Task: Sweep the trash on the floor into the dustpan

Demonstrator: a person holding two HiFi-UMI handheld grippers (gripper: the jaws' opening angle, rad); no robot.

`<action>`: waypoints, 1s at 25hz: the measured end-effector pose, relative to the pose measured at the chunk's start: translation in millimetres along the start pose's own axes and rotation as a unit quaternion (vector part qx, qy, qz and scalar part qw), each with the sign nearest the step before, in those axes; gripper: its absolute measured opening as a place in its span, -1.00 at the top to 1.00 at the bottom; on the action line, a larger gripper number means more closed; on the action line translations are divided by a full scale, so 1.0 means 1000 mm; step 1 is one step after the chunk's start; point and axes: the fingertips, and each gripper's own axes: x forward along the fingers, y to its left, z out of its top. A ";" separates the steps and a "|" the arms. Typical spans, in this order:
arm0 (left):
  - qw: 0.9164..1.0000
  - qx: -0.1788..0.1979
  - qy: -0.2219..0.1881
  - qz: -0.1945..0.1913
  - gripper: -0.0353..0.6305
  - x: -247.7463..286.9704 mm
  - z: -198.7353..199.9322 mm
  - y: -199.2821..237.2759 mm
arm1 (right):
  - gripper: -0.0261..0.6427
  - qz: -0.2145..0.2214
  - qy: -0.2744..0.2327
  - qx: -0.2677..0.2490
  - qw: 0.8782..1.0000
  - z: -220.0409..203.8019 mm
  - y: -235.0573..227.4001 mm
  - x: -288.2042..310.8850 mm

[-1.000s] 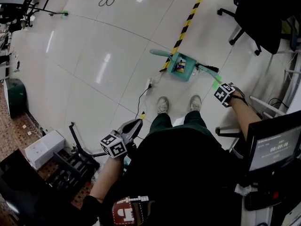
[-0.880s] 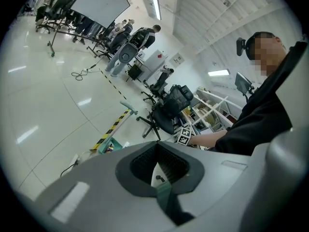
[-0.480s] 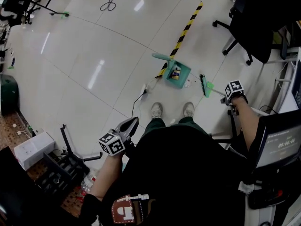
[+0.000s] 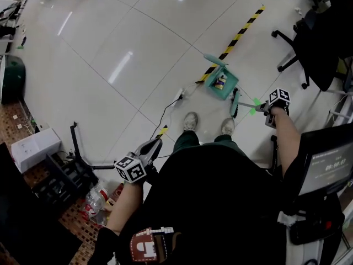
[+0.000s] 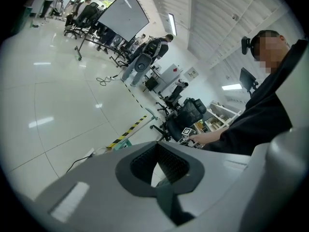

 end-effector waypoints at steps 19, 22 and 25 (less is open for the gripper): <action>0.990 0.062 0.037 -0.122 0.90 0.037 0.062 -0.001 | 0.18 -0.020 -0.029 -0.101 0.994 -0.137 -0.015 -0.055; 0.977 0.098 0.071 -0.173 0.90 0.060 0.072 -0.015 | 0.18 0.001 -0.066 -0.060 0.996 -0.185 -0.025 -0.060; 0.968 0.120 0.097 -0.197 0.90 0.068 0.064 -0.037 | 0.18 0.024 -0.090 -0.032 0.995 -0.229 -0.032 -0.063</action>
